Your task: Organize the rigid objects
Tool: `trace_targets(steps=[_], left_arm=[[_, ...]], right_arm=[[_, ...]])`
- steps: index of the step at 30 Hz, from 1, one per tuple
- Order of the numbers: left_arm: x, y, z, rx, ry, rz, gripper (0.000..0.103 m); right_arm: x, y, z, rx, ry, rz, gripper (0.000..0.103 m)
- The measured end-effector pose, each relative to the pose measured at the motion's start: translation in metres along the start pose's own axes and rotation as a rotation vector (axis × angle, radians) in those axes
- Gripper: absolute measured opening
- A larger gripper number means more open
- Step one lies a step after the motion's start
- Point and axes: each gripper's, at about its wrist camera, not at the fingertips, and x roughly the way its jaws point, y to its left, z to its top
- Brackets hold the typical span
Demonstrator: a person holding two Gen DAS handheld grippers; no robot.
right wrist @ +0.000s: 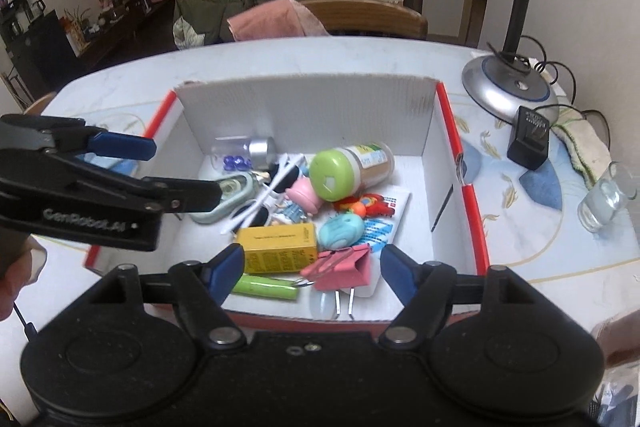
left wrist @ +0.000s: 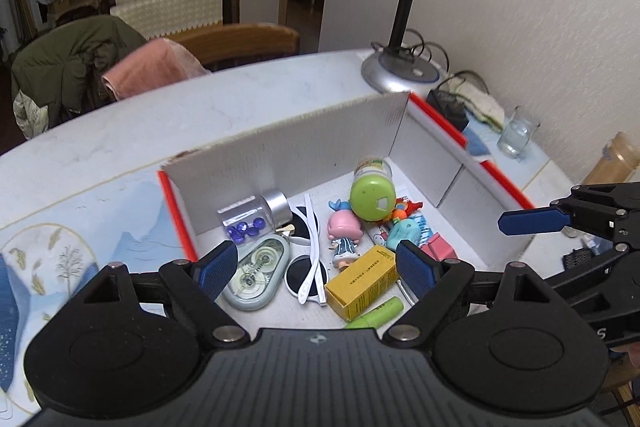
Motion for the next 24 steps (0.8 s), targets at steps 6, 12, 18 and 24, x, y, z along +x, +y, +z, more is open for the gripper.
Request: trace_targets(steps=[6, 12, 18, 24], left_arm=[[-0.036, 0.002, -0.010, 0.021, -0.079, 0.008, 0.086], [-0.066, 0.008, -0.023, 0.017, -0.126, -0.027, 0.087], [-0.086, 0.014, -0.038, 0.022, -0.153, -0.049, 0.089], [-0.102, 0.021, -0.049, 0.022, -0.173, -0.059, 0.100]], right_arm=[[-0.024, 0.016, -0.006, 0.011, -0.044, -0.008, 0.076], [-0.047, 0.027, -0.014, 0.038, -0.097, -0.021, 0.083], [-0.069, 0.035, -0.025, 0.088, -0.155, -0.025, 0.086], [-0.087, 0.042, -0.037, 0.146, -0.224, -0.040, 0.095]])
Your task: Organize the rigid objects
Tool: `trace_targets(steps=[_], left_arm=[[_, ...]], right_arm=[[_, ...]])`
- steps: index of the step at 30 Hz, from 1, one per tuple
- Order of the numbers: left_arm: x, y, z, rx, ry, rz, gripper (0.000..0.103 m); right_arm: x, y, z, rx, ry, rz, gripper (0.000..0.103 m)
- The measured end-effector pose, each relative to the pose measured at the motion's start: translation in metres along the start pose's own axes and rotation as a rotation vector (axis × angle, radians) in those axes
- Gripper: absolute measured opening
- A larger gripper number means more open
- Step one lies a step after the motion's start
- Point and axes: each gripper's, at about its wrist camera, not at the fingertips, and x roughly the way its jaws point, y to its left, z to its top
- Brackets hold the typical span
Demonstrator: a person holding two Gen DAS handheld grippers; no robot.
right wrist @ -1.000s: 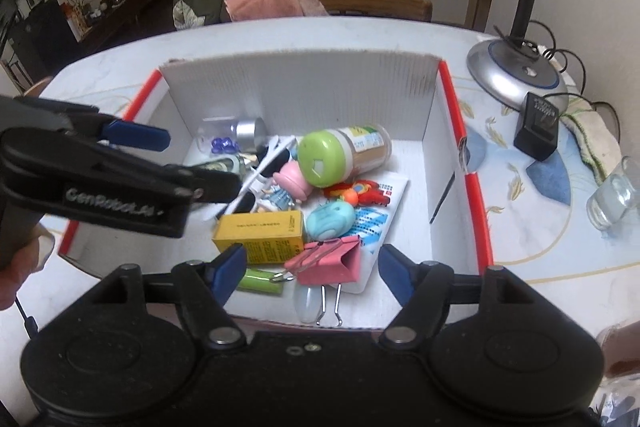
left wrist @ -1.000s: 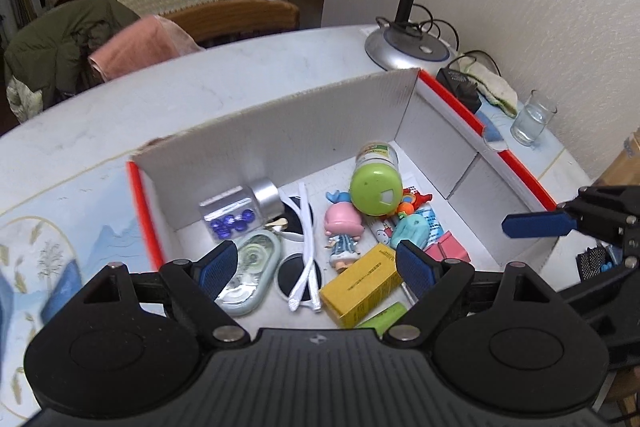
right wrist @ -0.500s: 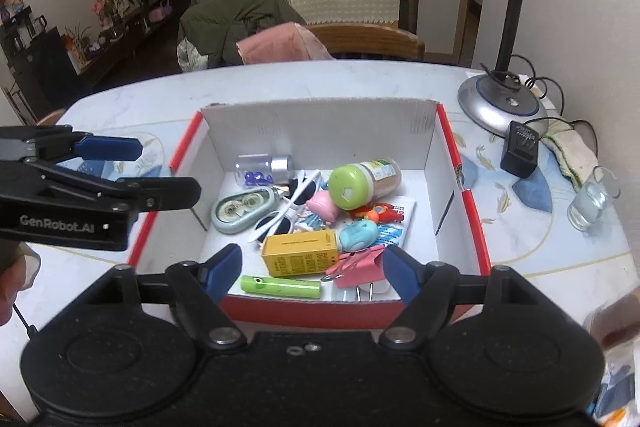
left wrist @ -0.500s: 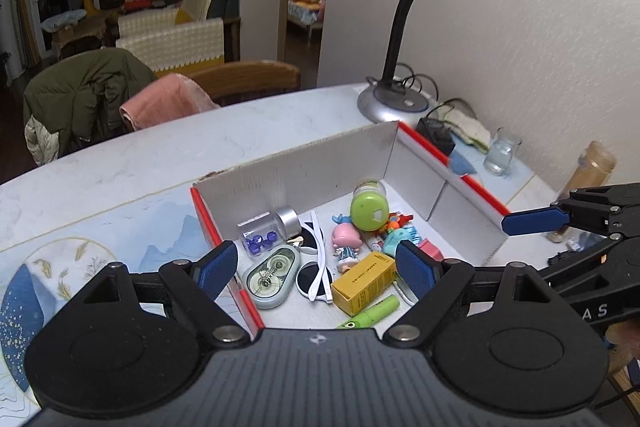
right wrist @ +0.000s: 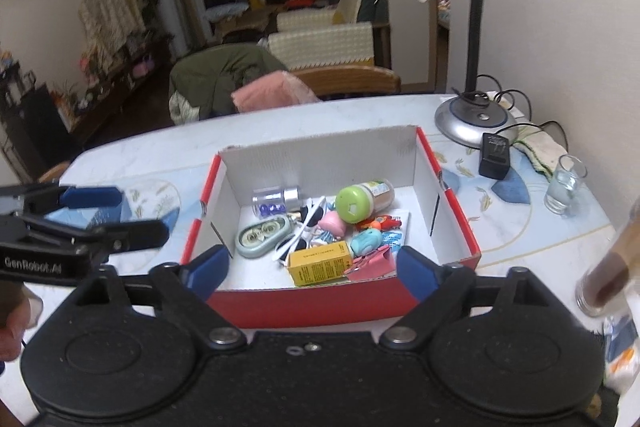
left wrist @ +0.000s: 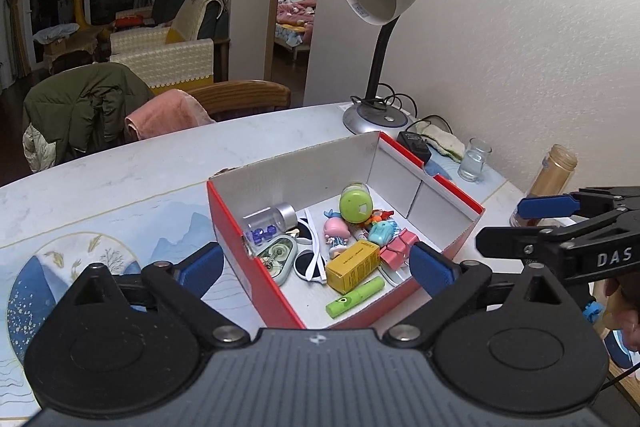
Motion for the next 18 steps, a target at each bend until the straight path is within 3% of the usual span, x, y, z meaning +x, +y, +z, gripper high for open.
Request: trace_targets(steps=[6, 18], left_arm=[[-0.015, 0.006, -0.008, 0.003, -0.020, 0.015, 0.103], [-0.034, 0.009, -0.024, 0.032, -0.049, 0.013, 0.103]], right_arm=[[-0.018, 0.010, -0.011, 0.034, -0.072, -0.007, 0.103], [-0.037, 0.041, -0.027, 0.061, -0.152, -0.080, 0.103]])
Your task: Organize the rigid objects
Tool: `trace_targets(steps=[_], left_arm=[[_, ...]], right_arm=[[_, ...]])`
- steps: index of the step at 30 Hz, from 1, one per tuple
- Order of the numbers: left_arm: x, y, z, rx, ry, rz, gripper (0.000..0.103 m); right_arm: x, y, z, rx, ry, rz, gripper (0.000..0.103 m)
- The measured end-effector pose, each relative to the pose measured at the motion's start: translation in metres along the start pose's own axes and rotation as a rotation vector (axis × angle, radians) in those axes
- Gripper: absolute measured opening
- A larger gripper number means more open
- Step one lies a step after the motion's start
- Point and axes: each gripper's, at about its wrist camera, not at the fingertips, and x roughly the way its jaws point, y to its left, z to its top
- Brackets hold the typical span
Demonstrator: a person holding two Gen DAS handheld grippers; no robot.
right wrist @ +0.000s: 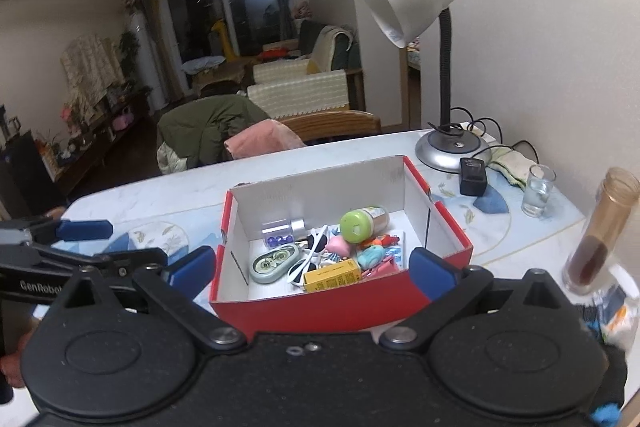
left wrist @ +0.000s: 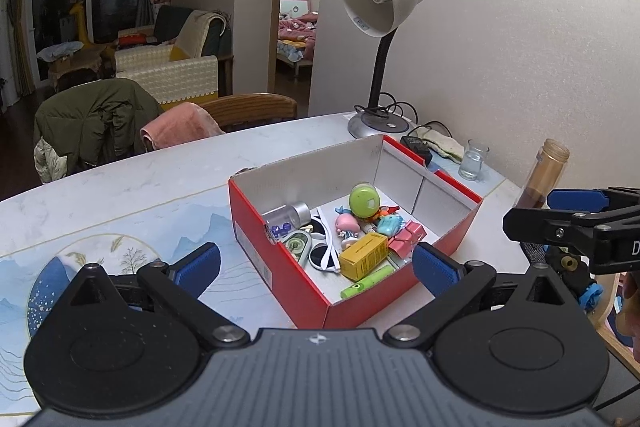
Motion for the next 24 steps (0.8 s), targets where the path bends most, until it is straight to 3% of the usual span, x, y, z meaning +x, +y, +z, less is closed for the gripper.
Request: trace_targets(steps=[24], left_arm=[[0.002, -0.006, -0.011, 0.036, 0.023, -0.028, 0.103]], right_arm=[[-0.008, 0.013, -0.020, 0.041, 0.028, -0.022, 0.103]])
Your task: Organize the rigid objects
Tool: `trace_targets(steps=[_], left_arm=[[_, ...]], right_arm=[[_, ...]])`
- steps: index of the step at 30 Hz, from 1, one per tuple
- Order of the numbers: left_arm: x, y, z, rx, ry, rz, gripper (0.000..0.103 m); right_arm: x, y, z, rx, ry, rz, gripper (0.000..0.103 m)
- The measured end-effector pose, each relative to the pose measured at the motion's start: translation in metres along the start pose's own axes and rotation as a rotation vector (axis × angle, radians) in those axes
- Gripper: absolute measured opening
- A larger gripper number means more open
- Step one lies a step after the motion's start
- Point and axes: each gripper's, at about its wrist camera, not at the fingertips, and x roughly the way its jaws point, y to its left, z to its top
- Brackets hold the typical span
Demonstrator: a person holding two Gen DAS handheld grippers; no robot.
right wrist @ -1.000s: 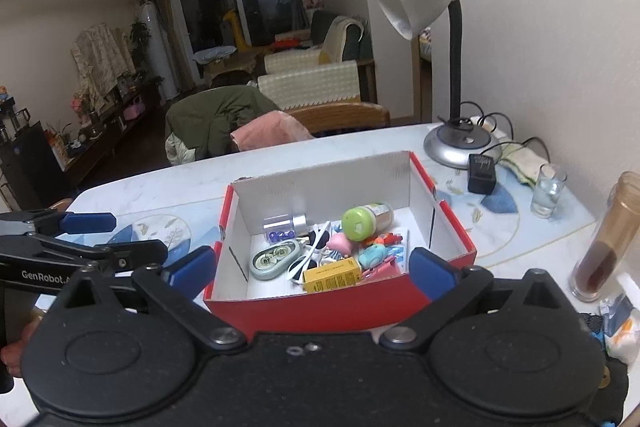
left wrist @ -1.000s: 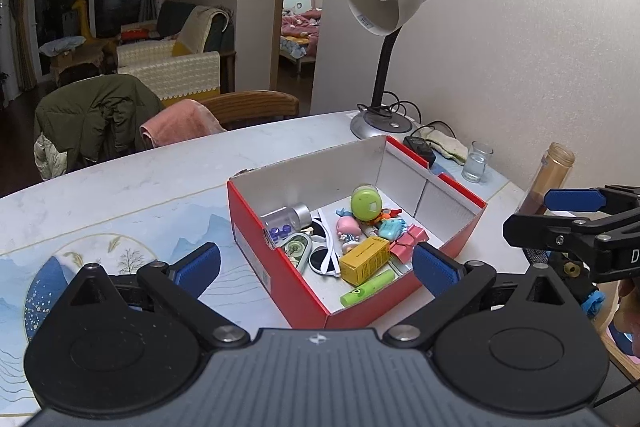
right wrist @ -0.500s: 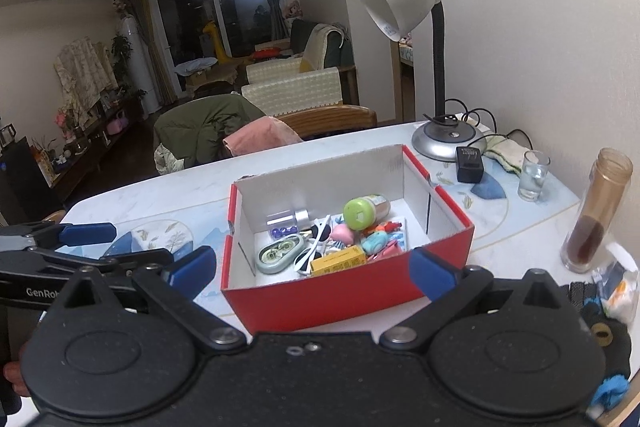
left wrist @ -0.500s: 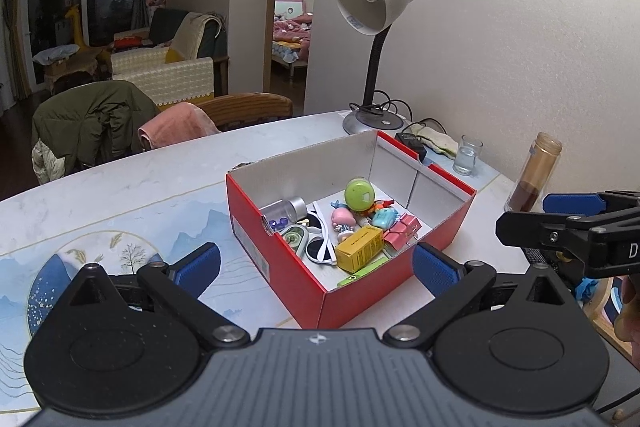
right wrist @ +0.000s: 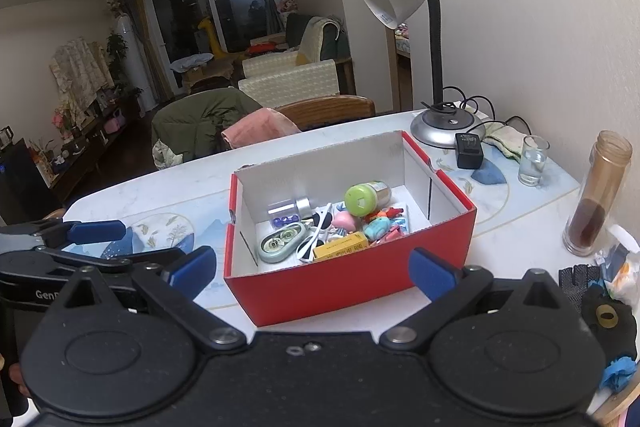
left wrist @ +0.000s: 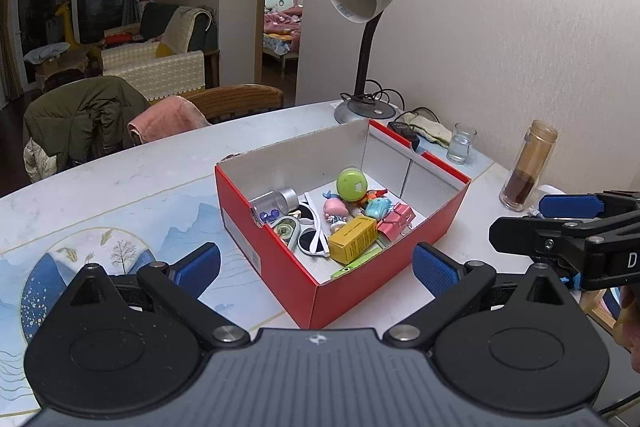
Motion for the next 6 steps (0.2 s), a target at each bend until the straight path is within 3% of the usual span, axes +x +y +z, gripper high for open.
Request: trace_targets(steps=[6], left_arm=[[0.0002, 0.0023, 0.0004, 0.000, 0.000, 0.012, 0.103]], right_arm=[[0.0010, -0.0003, -0.0010, 0.003, 0.008, -0.001, 0.103]])
